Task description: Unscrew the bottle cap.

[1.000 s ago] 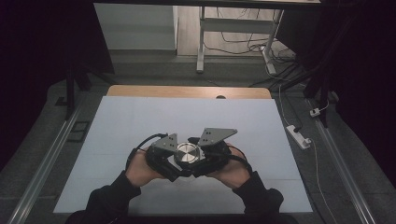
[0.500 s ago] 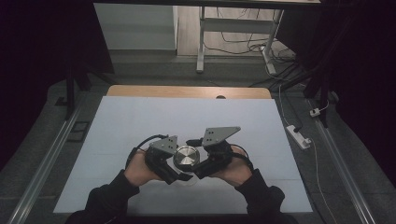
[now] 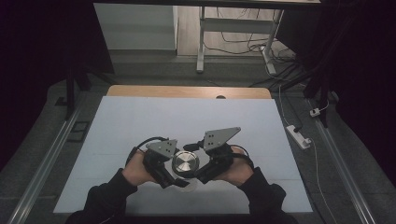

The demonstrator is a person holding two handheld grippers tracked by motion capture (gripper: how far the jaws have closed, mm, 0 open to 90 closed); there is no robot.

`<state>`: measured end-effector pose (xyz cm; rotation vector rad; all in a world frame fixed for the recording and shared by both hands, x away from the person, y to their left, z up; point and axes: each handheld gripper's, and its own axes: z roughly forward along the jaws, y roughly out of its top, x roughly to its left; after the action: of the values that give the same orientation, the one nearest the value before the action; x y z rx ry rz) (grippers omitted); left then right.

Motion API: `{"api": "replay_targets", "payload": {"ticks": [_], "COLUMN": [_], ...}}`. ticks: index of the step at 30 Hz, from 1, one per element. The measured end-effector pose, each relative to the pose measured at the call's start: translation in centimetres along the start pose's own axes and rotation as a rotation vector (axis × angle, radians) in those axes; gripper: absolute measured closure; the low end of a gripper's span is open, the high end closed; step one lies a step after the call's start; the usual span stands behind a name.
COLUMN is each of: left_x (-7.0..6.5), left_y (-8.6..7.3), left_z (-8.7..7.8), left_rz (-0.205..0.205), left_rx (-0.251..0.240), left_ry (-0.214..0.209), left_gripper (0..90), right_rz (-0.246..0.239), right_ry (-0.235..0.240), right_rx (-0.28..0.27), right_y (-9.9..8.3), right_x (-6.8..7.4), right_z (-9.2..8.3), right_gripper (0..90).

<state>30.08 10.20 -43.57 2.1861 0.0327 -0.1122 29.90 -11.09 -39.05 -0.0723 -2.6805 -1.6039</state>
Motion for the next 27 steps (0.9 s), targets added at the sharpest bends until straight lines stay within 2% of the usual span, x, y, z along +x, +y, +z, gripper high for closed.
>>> {"api": "replay_targets", "payload": {"ticks": [3,5,8,9,11,12,13,14,15,16,17,18,20,21,23,27], "left_x": [0.0,0.0,-0.1,0.0,0.2,0.2,0.4,0.5,0.6,0.6,0.7,0.7,0.7,0.6,0.5,0.5], "left_y": [-0.1,-0.1,0.0,0.0,-0.1,-0.1,-0.2,-0.2,-0.2,-0.2,-0.2,-0.2,-0.1,-0.1,0.0,0.1], "left_z": [0.1,0.1,0.5,0.5,0.5,0.5,0.3,0.2,0.1,0.1,0.0,0.0,-0.1,0.0,0.0,0.0], "left_rz": [0.012,0.019,-0.002,-0.017,-0.044,-0.044,-0.071,-0.088,-0.1,-0.1,-0.123,-0.123,-0.136,-0.143,-0.142,-0.137], "left_rx": [-0.007,-0.008,0.011,0.012,0.015,0.015,0.015,0.014,0.011,0.011,0.002,0.002,0.0,0.003,0.014,0.013], "left_ry": [-0.035,-0.04,0.02,0.038,0.086,0.086,0.143,0.169,0.19,0.19,0.227,0.227,0.248,0.264,0.28,0.26], "left_gripper": [15.8,15.8,15.8,15.8,15.8,15.8,15.8,15.8,15.8,15.8,15.8,15.8,15.8,15.8,15.8,15.8], "right_rz": [-0.016,-0.029,-0.017,0.007,0.063,0.081,0.098,0.113,0.124,0.127,0.127,0.134,0.139,0.133,0.122,0.108], "right_ry": [0.023,0.041,0.037,0.026,-0.021,-0.049,-0.081,-0.116,-0.155,-0.196,-0.225,-0.248,-0.263,-0.296,-0.319,-0.308], "right_rx": [-0.001,-0.003,0.016,0.019,0.011,0.001,-0.013,-0.026,-0.032,-0.033,-0.032,-0.03,-0.029,-0.019,0.004,0.015], "right_y": [0.0,-0.1,-0.4,-0.5,-0.5,-0.4,-0.3,-0.1,0.0,0.1,0.2,0.3,0.3,0.4,0.3,0.2], "right_x": [0.0,0.0,-0.2,-0.4,-0.8,-0.9,-1.0,-1.0,-1.0,-0.9,-0.7,-0.6,-0.4,-0.1,0.2,0.3], "right_z": [-0.1,-0.1,0.0,0.1,0.1,-0.1,-0.4,-0.6,-0.8,-0.9,-0.9,-0.8,-0.5,0.1,0.7,1.0], "right_gripper": [20.0,19.9,19.6,18.6,9.7,8.1,7.2,7.2,7.2,7.5,8.1,9.0,10.4,14.0,17.8,19.6]}}
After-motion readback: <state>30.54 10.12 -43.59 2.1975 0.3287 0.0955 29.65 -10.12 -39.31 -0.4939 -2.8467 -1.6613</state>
